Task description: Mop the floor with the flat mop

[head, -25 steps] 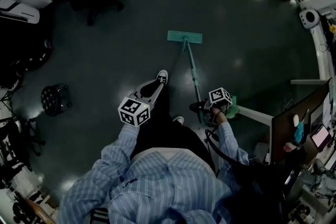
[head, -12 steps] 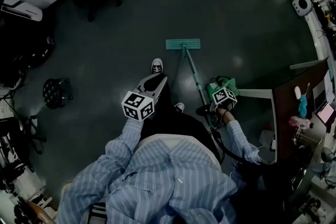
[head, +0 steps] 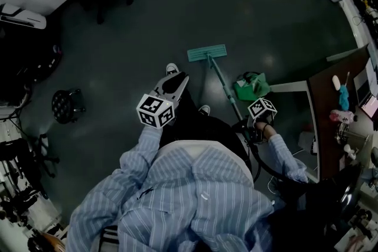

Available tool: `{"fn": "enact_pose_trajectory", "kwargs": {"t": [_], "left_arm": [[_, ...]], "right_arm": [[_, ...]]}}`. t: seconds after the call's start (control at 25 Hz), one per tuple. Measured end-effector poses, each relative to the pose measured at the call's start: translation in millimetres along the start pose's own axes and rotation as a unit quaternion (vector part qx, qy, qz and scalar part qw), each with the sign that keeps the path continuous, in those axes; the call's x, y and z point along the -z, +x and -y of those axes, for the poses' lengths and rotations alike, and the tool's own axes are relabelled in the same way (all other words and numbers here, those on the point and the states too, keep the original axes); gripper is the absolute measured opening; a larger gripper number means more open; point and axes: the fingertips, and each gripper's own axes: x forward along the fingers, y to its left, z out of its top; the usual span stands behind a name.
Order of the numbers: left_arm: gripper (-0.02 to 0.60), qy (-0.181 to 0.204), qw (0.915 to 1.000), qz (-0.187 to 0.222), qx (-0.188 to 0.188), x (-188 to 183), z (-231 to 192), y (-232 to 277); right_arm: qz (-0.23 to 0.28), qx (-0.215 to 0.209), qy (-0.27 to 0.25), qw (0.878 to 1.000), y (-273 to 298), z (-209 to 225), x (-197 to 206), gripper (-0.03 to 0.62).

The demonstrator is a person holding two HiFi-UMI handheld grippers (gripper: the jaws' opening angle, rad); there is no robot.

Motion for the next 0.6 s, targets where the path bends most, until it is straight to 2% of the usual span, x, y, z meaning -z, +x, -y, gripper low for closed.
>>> {"fn": "enact_pose_trajectory", "kwargs": {"t": [0.12, 0.32, 0.6], "left_arm": [[0.060, 0.005, 1.0000, -0.002, 0.008, 1.8, 5.9, 2.6], [0.060, 0.010, 0.9997, -0.009, 0.022, 3.8, 13.0, 8.3], [0.060, 0.030, 0.9986, -0.017, 0.040, 2.8, 26.2, 13.9]], "right_arm": [[0.000, -0.011, 0.002, 1.000, 2.5, 0.4, 7.3, 0.034], [0.014, -0.054, 0.018, 0.998, 7.0, -8.7, 4.2, 0.034], [0.018, -0.066, 0.011, 0.998, 7.6, -20.0, 4.2, 0.034]]}}
